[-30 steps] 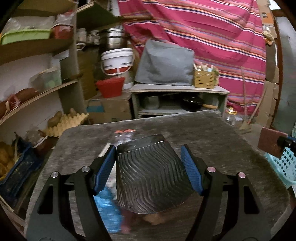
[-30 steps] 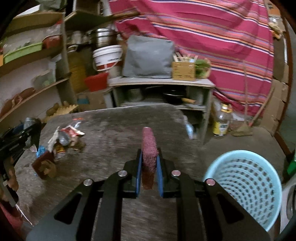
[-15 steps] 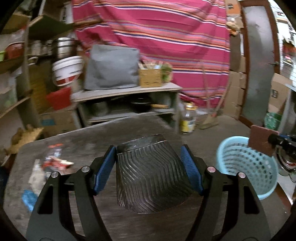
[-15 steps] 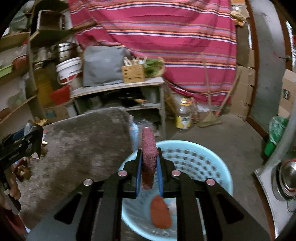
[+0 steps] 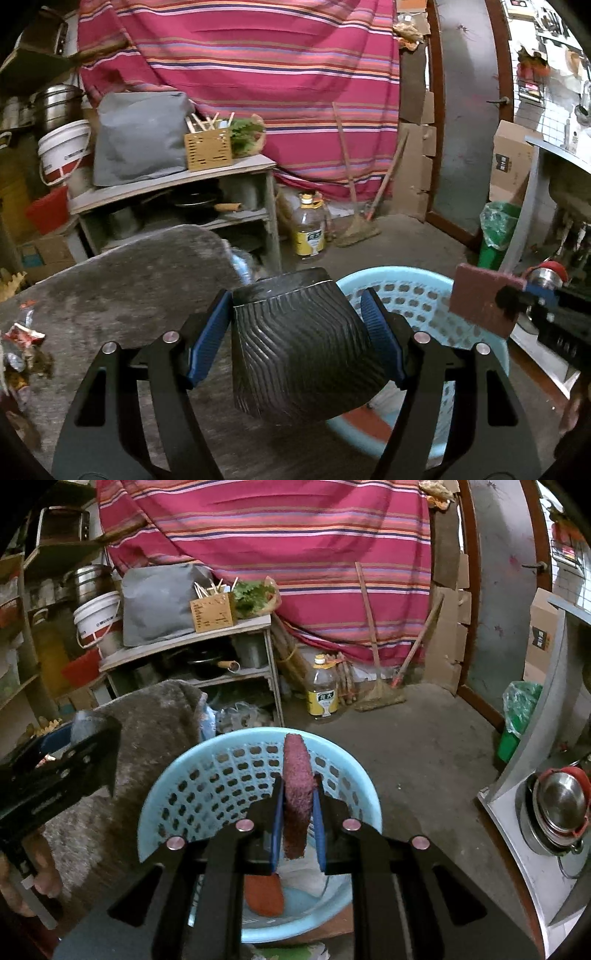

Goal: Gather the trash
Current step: 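Carry rubber piece and sponge over the basket and open both tools to drop them, then grasp the blue plastic bag with the left tool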

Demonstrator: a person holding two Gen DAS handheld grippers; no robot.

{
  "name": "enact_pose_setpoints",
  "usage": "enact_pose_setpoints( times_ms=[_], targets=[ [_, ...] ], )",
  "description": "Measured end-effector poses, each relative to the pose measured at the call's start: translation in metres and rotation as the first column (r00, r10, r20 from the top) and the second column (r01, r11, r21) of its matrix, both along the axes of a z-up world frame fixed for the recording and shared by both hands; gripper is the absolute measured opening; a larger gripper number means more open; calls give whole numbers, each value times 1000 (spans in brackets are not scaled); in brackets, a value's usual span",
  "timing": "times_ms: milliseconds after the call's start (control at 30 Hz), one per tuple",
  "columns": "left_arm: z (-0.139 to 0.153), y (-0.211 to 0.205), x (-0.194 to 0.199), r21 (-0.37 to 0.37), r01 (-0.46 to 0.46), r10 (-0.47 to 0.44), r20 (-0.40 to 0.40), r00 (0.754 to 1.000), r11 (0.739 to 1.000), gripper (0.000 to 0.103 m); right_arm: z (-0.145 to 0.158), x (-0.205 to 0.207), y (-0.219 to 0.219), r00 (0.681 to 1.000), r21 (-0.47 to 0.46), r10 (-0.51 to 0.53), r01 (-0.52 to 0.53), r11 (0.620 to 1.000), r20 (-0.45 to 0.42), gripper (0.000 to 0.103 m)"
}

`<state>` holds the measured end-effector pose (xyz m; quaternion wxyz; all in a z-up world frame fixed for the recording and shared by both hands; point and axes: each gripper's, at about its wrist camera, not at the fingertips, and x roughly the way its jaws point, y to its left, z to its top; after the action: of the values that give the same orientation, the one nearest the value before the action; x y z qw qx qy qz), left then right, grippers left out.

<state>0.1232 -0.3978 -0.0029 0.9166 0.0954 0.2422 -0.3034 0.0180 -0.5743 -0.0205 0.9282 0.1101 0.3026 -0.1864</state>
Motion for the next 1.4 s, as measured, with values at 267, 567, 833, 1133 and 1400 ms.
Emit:
enact_pose_setpoints(
  times_ms=[267,567,833,1133,1400],
  targets=[
    [5,-29,-2,-8,28,-28,-10,1000,1000,71,1,2,-5,1000,3,-11,11,1000,-3,15],
    [8,-10,6,-9,-35,34,-18,999,999,91,-4,5,4,1000,-6,-1,1,1000,-20,15],
    [12,57,13,-18,-151,151,-2,989,988,96,-16,18,16,999,7,17,-16,1000,-38,15],
    [26,141,14,3,-262,262,44,964,965,97,-22,33,29,999,-5,-15,15,1000,-50,78],
    [43,227,17,-13,-366,366,69,928,930,97,-11,46,61,999,-40,-33,31,999,-38,91]
  ],
)
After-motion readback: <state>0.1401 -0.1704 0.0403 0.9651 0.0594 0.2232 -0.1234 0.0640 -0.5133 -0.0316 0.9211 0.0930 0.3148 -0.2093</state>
